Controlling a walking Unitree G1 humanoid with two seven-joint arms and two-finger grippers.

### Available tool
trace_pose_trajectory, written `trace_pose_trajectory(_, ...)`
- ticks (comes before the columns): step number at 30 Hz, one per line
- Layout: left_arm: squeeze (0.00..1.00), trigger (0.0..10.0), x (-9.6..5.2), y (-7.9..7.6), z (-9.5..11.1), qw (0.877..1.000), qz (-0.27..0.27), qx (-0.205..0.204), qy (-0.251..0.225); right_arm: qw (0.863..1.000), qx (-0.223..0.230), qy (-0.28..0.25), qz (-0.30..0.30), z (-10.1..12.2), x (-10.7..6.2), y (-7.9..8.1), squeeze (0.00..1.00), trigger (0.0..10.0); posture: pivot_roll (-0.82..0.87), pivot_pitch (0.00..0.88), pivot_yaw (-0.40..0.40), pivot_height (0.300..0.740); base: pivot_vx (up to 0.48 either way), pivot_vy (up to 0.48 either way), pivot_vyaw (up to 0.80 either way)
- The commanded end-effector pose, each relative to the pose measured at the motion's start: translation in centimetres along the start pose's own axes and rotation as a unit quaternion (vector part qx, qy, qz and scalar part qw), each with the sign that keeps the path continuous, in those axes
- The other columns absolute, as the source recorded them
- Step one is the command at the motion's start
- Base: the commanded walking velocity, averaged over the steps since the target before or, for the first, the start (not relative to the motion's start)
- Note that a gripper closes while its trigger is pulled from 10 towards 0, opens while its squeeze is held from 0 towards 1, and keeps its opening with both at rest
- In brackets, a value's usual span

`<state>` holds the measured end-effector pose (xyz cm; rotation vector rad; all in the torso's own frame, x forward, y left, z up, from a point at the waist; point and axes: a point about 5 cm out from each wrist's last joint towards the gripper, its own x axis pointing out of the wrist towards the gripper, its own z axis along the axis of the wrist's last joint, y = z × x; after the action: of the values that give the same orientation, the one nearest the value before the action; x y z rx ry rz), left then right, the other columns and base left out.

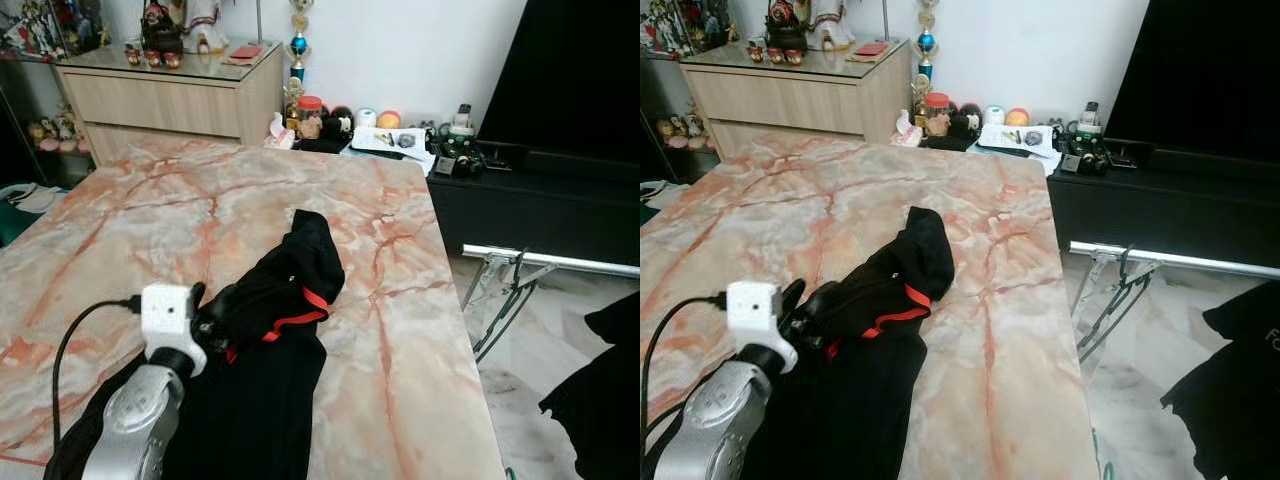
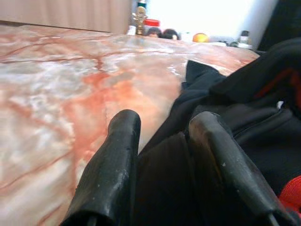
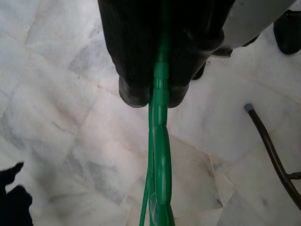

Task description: Hang hanger

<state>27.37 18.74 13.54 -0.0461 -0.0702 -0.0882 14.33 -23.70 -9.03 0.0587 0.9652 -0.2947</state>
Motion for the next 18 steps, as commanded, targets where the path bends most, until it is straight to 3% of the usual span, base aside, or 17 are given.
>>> trace_pose_trajectory(1, 0.0, 10.0, -0.2, -0.25, 0.69, 1.0, 0.0, -0.002, -0.017, 1.0, 0.002, 0.002, -0.007, -0.08, -0.04, -0.38, 0.0, 10.0, 0.24, 0.0, -0.072, 0.74, 0.0, 0.0, 0.0)
trace_pose_trajectory(5, 0.0, 10.0, -0.67, -0.32, -0.08, 1.0, 0.001, 0.013, -0.004, 1.0, 0.003, 0.002, -0.006, -0.13, -0.05, -0.38, 0.0, 10.0, 0.23, 0.0, -0.069, 0.74, 0.0, -0.48, 0.0)
trace_pose_trajectory(18, 0.0, 10.0, -0.44, 0.08, 0.14, 1.0, 0.013, 0.019, -0.007, 1.0, 0.005, 0.002, -0.005, -0.02, -0.01, -0.24, 0.0, 10.0, 0.23, 0.0, -0.068, 0.74, 0.0, -0.48, 0.0)
